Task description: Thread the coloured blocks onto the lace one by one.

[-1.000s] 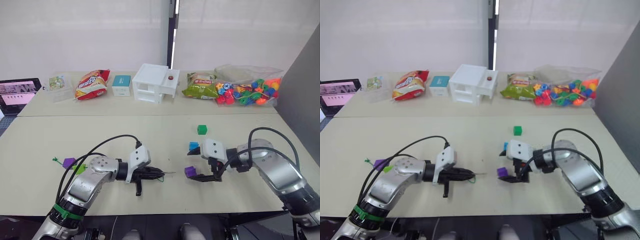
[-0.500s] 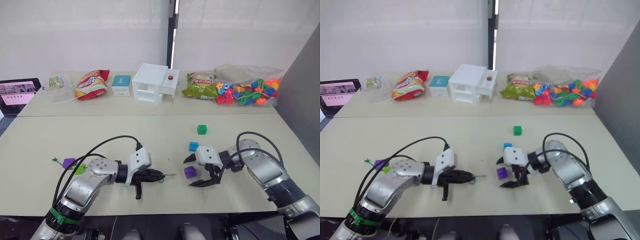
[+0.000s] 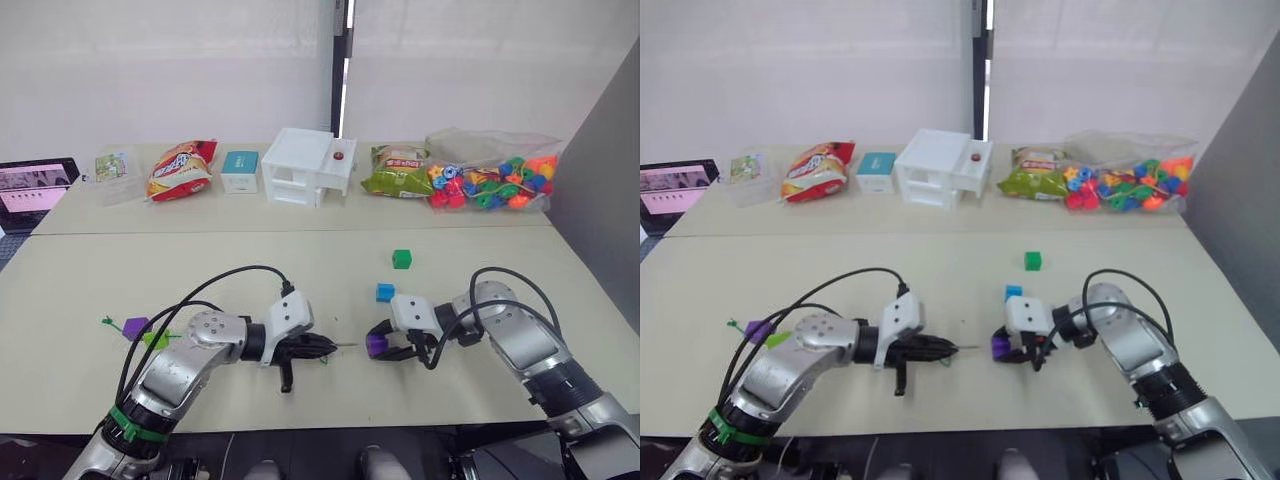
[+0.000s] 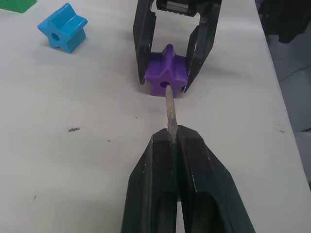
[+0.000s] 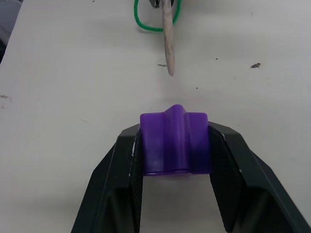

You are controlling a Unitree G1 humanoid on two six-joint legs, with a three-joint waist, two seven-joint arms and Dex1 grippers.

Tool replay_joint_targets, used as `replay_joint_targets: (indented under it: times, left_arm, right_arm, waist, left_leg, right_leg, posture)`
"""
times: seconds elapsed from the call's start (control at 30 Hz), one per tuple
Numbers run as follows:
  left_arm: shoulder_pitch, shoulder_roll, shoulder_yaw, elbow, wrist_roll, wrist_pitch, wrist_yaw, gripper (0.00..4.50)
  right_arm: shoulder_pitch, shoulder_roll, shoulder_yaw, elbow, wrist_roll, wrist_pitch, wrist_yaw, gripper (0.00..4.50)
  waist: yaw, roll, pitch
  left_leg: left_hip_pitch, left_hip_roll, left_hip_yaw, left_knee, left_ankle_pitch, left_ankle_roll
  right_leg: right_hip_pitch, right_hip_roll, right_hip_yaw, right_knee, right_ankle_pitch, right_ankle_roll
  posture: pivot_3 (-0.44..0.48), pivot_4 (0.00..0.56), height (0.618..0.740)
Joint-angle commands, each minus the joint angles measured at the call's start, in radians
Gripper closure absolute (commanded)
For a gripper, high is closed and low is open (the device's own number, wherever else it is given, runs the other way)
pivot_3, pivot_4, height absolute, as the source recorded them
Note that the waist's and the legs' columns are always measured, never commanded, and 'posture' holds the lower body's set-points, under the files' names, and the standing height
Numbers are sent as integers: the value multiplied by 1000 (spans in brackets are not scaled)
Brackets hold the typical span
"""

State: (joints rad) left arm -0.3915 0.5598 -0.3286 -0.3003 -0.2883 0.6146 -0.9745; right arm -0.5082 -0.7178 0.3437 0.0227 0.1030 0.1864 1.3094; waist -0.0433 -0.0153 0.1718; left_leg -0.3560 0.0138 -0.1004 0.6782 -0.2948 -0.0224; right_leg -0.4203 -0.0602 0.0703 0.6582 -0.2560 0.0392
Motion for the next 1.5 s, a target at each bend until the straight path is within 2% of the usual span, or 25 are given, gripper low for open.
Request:
replay_joint_targets:
  times: [0.03, 1.03, 1.5]
  left_arm:
    - [-24, -5, -13, -9, 11, 10, 8, 4500]
    - [-37, -33, -72, 3, 29, 21, 30, 4500]
    - [-82, -109, -112, 57, 54, -6, 21, 4500]
  right_arm:
    - [15, 7, -19, -48, 12, 28, -22, 3129]
    - [58, 7, -51, -153, 66, 165, -60, 3129]
    - [41, 24, -26, -185, 44, 233, -103, 3129]
  waist:
    - [-2, 0, 0]
    - [3, 0, 0]
    - [2, 0, 0]
  left_leg:
    - [0, 0, 0, 0, 0, 0]
    - [0, 0, 0, 0, 0, 0]
    - [0, 0, 0, 0, 0, 0]
  right_leg:
    - [0, 0, 0, 0, 0, 0]
    - [0, 0, 0, 0, 0, 0]
    - [0, 0, 0, 0, 0, 0]
  posture:
    - [0, 150, 740]
    - [0, 150, 740]
    - [0, 150, 740]
